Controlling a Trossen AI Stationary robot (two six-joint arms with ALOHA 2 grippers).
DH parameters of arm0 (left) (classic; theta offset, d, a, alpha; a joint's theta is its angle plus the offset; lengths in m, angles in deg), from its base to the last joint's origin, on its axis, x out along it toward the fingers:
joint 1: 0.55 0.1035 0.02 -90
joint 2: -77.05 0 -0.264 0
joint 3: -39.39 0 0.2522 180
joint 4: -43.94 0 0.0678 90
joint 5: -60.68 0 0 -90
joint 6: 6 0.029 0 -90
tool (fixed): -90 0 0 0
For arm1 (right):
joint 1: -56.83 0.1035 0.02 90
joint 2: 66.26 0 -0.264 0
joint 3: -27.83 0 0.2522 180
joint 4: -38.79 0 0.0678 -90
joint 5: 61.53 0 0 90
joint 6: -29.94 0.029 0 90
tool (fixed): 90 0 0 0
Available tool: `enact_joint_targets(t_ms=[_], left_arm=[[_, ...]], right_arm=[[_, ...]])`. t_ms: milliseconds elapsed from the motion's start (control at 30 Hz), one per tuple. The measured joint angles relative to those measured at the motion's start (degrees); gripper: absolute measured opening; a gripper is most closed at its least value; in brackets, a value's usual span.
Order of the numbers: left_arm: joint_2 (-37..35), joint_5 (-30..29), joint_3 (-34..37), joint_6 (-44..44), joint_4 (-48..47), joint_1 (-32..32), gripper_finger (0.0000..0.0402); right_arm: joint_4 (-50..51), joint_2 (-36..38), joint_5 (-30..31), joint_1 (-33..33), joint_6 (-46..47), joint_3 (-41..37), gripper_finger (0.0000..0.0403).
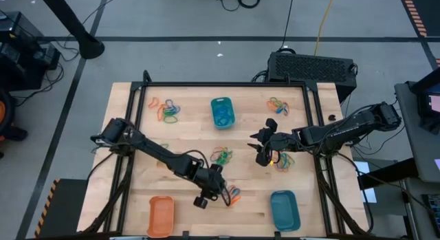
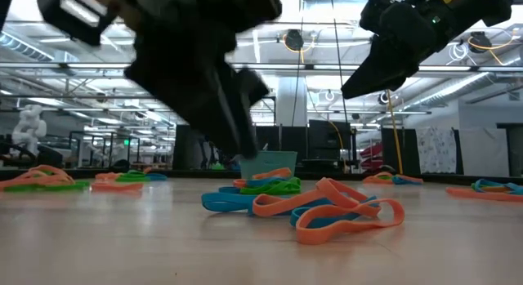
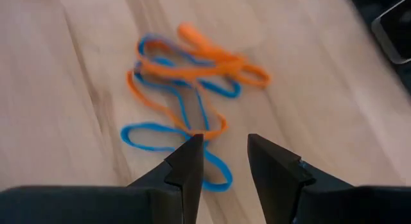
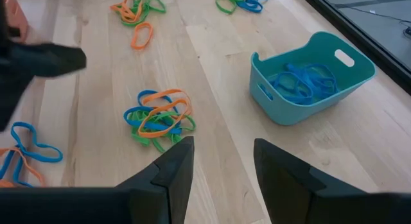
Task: Sort rubber bands into baskets
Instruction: Put the blue rubber band into the top blue bin
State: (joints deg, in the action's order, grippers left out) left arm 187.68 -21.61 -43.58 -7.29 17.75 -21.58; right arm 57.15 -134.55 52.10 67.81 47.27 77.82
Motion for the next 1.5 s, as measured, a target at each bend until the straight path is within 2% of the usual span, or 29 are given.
enact_joint_targets(t_ms=[200,533,633,800,833,900,1067,1367,1500], left_arm=[[3.66,-0.37,0.00,-2.91,-0.30,-0.09,0.0129],[4.18,-0.71,-0.07,-2.90,-0.75,-0.48,0.0124],[4.17,-0.86,-0.07,-2.86,-1.10,-0.43,0.0097],[3.99,-0.76,-0.22,-2.86,-2.11,0.19,0.0016],[3.47,-0.85,-0.42,-2.70,-3.31,0.36,0.0010],[2.05,-2.47,-1.06,-1.82,-7.34,0.79,0.0009],[-4.91,-11.05,-3.66,1.02,-14.92,2.32,0.0004],[-16.83,-22.65,-3.65,9.00,-15.02,8.34,0.0002],[-19.20,-23.05,-3.65,12.43,-14.27,13.79,0.0001]], right_arm=[[0.10,0.00,0.00,0.00,0.00,0.00,0.0155],[0.24,0.00,0.02,0.00,0.00,0.00,0.0155],[0.22,0.01,0.02,0.00,0.00,0.00,0.0155],[0.22,0.00,0.02,0.00,-0.02,0.00,0.0155],[0.22,0.00,0.03,0.00,-0.06,0.00,0.0155],[0.22,0.00,0.04,0.00,-0.07,0.00,0.0155],[0.46,0.02,0.04,0.00,-0.22,0.00,0.0155],[0.40,0.02,0.07,0.00,-0.44,0.00,0.0155],[0.38,0.01,0.07,0.00,-0.44,0.00,0.0155]])
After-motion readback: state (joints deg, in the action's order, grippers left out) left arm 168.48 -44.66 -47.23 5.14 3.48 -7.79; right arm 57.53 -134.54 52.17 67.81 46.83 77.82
